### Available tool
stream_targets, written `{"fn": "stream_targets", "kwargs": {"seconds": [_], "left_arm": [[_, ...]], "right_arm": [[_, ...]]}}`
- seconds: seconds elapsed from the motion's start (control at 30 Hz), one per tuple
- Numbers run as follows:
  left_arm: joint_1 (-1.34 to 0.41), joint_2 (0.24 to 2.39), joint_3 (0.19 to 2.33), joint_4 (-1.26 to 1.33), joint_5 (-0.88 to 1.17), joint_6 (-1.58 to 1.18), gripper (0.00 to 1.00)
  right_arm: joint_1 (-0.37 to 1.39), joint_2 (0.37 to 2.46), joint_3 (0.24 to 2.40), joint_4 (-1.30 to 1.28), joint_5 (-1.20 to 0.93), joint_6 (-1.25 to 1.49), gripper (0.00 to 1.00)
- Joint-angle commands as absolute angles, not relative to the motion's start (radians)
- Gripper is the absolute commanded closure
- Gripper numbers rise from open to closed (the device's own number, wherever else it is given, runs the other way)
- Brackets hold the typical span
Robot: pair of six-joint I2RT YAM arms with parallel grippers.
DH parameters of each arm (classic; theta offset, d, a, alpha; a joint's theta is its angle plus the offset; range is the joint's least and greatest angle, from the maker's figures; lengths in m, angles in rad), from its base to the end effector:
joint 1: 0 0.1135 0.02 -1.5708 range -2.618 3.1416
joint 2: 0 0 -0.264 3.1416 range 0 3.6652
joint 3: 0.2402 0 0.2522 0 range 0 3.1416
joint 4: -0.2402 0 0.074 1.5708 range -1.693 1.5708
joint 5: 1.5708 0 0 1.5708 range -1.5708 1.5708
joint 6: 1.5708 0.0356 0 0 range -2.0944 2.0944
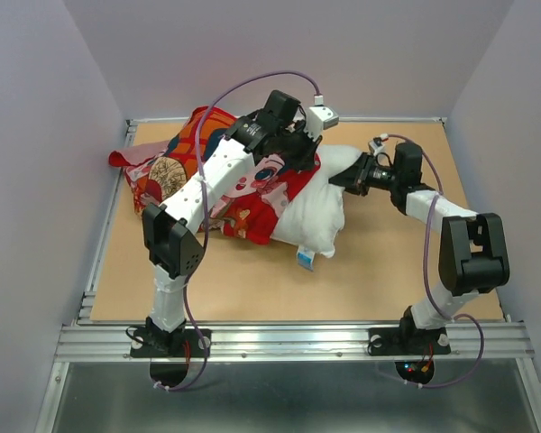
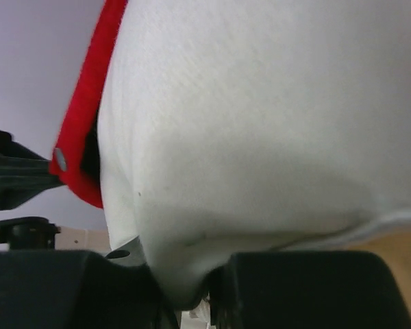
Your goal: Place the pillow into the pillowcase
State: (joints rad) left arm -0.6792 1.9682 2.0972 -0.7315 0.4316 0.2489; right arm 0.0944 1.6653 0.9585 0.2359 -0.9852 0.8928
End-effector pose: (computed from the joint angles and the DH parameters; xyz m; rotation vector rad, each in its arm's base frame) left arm 0.3369 -0.2911 0.3877 1.2023 1.8398 -0.7127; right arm 0.3493 0.0629 0.2204 0.1782 2.1863 1.5901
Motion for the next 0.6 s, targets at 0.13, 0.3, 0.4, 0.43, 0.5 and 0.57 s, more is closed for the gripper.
{"fn": "stream_targets", "kwargs": {"seconds": [0.13, 0.3, 0.4, 0.43, 0.5, 0.57], "left_arm": [[-0.732, 1.990, 2.159, -0.641, 0.481, 0.232, 1.00], [-0.732, 1.890, 1.955, -0.589, 0.216, 0.216, 1.00], [-0.729, 1.852, 1.840, -0.574, 0.074, 0.209, 1.00], [-0.729, 1.847, 1.826, -0.574, 0.051, 0.209, 1.00], [-0.729, 1.833, 1.812, -0.574, 0.023, 0.215, 0.98], [-0.729, 1.833, 1.824, -0.589, 0.040, 0.224, 0.88]], "right_arm": [[0.054, 1.600, 1.043, 0.561, -1.083, 1.091, 1.00], [0.057, 1.585, 0.890, 0.534, -1.046, 1.023, 0.99], [0.055, 1.580, 0.827, 0.457, -1.006, 0.918, 0.99], [0.057, 1.578, 0.821, 0.418, -0.994, 0.826, 0.99], [0.055, 1.588, 0.807, 0.344, -0.960, 0.773, 0.99], [0.055, 1.600, 0.799, 0.327, -0.950, 0.744, 0.99]]}}
